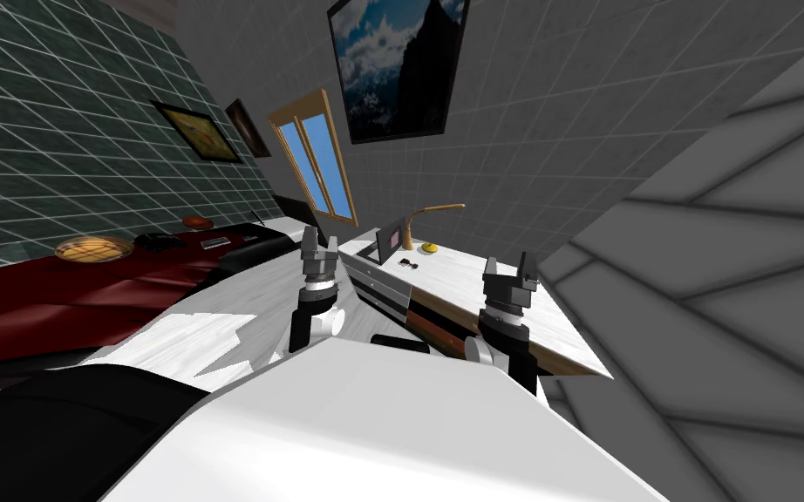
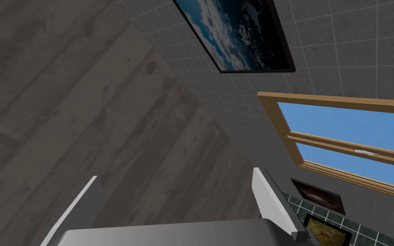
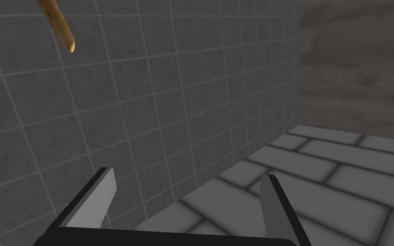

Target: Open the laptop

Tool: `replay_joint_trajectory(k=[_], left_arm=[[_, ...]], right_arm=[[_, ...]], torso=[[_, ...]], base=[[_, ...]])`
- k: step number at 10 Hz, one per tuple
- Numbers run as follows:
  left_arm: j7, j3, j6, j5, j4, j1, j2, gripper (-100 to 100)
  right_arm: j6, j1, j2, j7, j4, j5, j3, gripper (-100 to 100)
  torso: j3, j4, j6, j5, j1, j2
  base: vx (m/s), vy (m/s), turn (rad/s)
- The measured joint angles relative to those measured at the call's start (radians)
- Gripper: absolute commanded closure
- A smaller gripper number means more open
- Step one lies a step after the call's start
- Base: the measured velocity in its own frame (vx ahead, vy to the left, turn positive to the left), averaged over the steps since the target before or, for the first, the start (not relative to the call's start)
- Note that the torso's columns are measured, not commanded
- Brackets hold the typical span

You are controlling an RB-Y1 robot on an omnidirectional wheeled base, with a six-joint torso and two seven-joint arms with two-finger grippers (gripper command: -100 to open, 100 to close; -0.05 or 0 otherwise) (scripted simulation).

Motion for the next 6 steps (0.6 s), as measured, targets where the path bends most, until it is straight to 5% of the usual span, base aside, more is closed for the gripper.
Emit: replay_joint_trajectory(k=[6], left_arm=[[0.0, 0.0, 0.0, 0.0, 0.0, 0.0, 0.0, 0]], right_arm=[[0.0, 0.0, 0.0, 0.0, 0.0, 0.0, 0.0, 0]], torso=[[-0.792, 0.396, 0.0, 0.0, 0.0, 0.396]], base=[[0.0, 0.0, 0.0]])
